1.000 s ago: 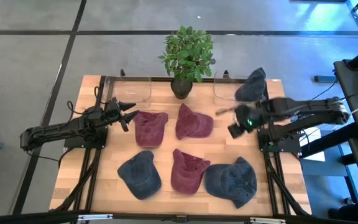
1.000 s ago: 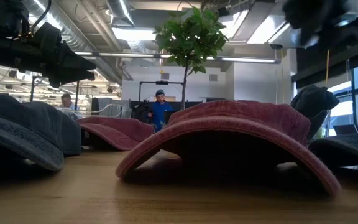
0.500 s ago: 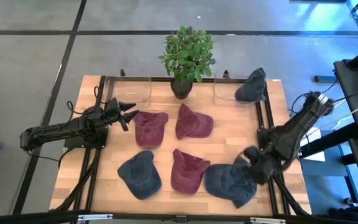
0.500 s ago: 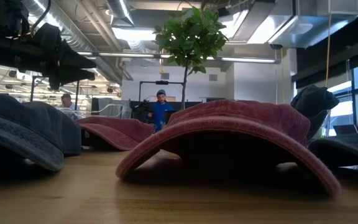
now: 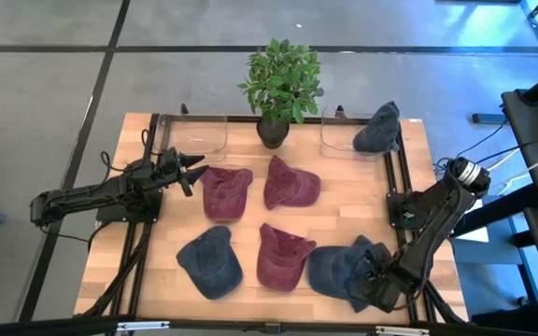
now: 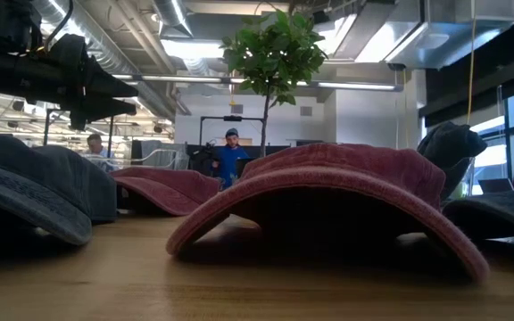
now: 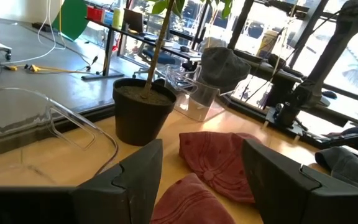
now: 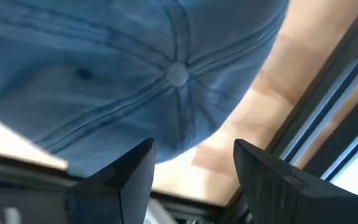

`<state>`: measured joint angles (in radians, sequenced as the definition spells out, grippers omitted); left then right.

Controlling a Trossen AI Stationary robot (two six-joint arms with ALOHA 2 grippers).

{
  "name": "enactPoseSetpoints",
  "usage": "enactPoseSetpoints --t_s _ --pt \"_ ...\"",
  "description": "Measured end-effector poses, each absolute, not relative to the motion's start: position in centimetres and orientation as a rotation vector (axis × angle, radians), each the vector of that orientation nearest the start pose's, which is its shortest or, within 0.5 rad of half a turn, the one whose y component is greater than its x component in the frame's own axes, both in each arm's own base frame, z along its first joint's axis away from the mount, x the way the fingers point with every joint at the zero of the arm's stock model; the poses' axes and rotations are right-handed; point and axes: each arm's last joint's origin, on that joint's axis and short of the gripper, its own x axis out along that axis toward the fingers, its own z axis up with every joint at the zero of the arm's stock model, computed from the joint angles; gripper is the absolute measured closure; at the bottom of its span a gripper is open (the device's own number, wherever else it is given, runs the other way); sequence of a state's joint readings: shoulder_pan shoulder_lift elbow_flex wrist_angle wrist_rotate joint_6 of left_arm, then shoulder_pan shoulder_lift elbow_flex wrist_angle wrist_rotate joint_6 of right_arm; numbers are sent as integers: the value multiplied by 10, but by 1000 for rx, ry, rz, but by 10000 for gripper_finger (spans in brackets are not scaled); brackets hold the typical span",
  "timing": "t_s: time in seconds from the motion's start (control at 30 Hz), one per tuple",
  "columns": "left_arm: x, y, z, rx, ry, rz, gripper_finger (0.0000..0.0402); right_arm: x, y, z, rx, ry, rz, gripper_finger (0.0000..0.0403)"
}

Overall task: Pick & Place hat
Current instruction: Put the right black cap into the right transparent bin

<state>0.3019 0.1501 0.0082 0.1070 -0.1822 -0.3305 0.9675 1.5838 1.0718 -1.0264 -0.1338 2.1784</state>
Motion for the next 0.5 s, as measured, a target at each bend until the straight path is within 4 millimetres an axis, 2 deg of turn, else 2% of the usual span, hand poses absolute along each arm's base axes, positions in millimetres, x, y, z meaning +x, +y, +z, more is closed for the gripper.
enactPoseSetpoints --t_s 0.2,0.5 --pt "100 37 164 -326 -45 485 187 144 220 192 934 1435 -1062 185" --pt "100 37 164 -325 -43 485 187 150 222 166 1055 1432 -959 185"
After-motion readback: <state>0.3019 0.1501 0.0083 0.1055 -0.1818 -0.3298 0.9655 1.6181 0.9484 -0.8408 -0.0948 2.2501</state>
